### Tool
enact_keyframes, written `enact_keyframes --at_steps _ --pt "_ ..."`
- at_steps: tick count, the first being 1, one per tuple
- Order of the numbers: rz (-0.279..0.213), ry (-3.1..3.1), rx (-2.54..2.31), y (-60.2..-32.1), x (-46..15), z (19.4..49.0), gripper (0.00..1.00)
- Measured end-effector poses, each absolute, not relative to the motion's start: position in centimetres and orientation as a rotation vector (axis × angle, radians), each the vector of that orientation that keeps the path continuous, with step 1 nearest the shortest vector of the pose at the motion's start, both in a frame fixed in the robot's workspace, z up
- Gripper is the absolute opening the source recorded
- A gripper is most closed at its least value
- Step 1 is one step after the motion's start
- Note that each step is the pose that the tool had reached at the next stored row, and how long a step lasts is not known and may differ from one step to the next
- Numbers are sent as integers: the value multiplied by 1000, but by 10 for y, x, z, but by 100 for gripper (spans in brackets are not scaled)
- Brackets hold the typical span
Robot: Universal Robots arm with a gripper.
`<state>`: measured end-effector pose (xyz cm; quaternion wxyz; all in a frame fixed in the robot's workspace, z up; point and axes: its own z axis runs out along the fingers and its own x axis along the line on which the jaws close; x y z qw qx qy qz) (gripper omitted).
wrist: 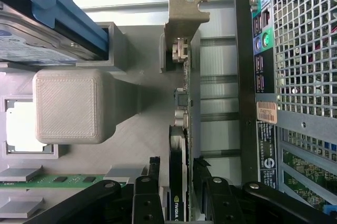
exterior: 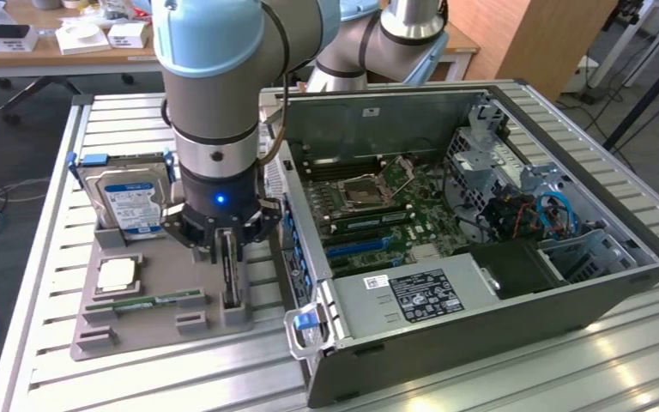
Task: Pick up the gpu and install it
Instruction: 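Pick up the gpu and move the gpu toward the slot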
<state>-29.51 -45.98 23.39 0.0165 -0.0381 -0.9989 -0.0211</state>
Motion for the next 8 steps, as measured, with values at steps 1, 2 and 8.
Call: enact_keyframes --at_steps 1,2,8 --pt "-65 -3106 -119 -460 -295 234 39" --pt "-65 -3106 -119 -460 -295 234 39" --pt "-65 -3106 -118 -460 -295 234 39"
